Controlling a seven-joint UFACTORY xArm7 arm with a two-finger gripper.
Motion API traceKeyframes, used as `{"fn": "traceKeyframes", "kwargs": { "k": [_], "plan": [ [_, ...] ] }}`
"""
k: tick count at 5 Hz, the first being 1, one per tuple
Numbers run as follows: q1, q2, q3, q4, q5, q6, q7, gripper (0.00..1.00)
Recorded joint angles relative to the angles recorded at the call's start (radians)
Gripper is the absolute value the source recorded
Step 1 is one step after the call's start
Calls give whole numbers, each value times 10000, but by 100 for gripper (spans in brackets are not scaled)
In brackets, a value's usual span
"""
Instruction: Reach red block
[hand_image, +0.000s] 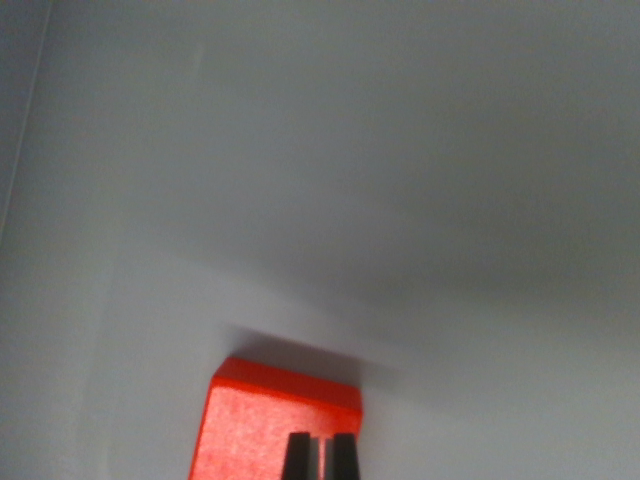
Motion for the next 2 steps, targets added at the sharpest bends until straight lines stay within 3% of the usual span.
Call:
{"fn": "traceKeyframes", "kwargs": {
  "k": [1, 2],
  "plan": [
    [0, 0, 0, 0, 0, 0, 0, 0],
    [80, 64, 61, -220, -25, -258, 59, 0]
  ]
}}
